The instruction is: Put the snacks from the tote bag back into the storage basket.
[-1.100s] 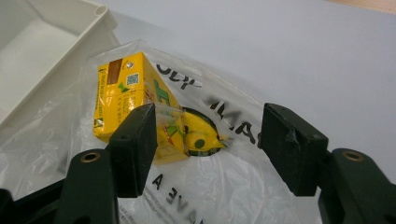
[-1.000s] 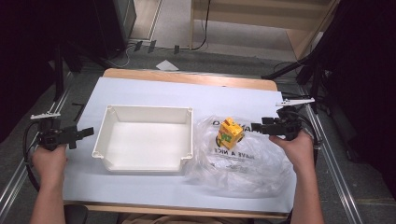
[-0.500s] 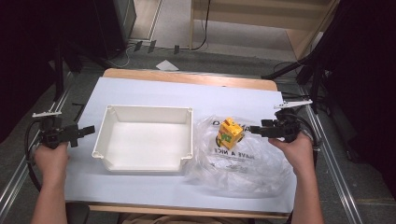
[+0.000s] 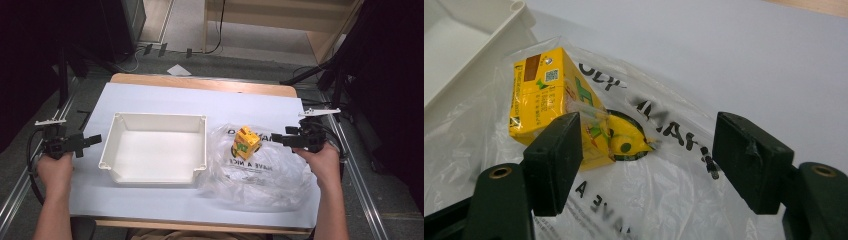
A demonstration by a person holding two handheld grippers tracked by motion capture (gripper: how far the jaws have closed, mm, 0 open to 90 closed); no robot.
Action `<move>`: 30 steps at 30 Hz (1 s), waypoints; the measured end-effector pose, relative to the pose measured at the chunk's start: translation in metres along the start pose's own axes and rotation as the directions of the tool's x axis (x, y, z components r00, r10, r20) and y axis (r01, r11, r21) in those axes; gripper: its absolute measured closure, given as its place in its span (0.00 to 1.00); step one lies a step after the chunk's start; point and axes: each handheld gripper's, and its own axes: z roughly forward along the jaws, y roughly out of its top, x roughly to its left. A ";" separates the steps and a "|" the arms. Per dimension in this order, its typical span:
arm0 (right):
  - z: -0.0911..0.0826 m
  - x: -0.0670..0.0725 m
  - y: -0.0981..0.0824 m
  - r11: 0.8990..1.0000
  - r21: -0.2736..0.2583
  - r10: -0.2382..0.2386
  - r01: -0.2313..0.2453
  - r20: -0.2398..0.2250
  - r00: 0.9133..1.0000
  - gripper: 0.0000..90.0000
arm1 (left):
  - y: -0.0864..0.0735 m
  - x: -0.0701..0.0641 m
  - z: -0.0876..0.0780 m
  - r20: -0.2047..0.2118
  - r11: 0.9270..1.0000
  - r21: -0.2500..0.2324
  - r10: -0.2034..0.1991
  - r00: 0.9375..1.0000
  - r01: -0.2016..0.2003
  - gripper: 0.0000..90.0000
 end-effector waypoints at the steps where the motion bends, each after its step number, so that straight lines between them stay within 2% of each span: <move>1: 0.000 0.000 0.000 1.000 0.003 0.002 -0.002 -0.003 1.000 0.32 | 0.000 0.000 0.000 0.001 1.000 0.001 -0.001 1.000 0.001 0.18; 7: -0.003 0.006 0.004 1.000 0.017 0.007 -0.007 -0.006 1.000 0.32 | 0.000 -0.001 0.000 0.003 1.000 0.002 0.001 1.000 -0.001 0.18; 18: -0.010 0.031 0.016 0.998 0.033 -0.057 0.058 -0.025 0.998 0.32 | 0.000 -0.001 0.000 0.003 1.000 0.008 0.000 1.000 0.000 0.18; 21: -0.010 0.035 0.018 0.998 0.042 -0.051 0.052 -0.033 0.998 0.32 | 0.000 0.000 0.000 0.001 1.000 0.006 -0.002 1.000 0.002 0.18; 22: -0.009 0.037 0.020 0.998 0.057 -0.030 0.033 -0.038 0.999 0.34 | -0.001 0.000 0.000 -0.001 1.000 0.009 -0.002 1.000 0.002 0.18; 26: -0.004 0.045 0.021 0.994 0.087 -0.071 0.073 -0.027 0.997 0.34 | -0.001 0.000 -0.001 0.003 1.000 0.007 -0.002 1.000 0.002 0.18; 30: -0.001 0.051 0.023 0.992 0.096 -0.083 0.086 -0.030 0.996 0.34 | -0.001 0.000 -0.002 0.000 1.000 -0.002 -0.002 1.000 0.002 0.18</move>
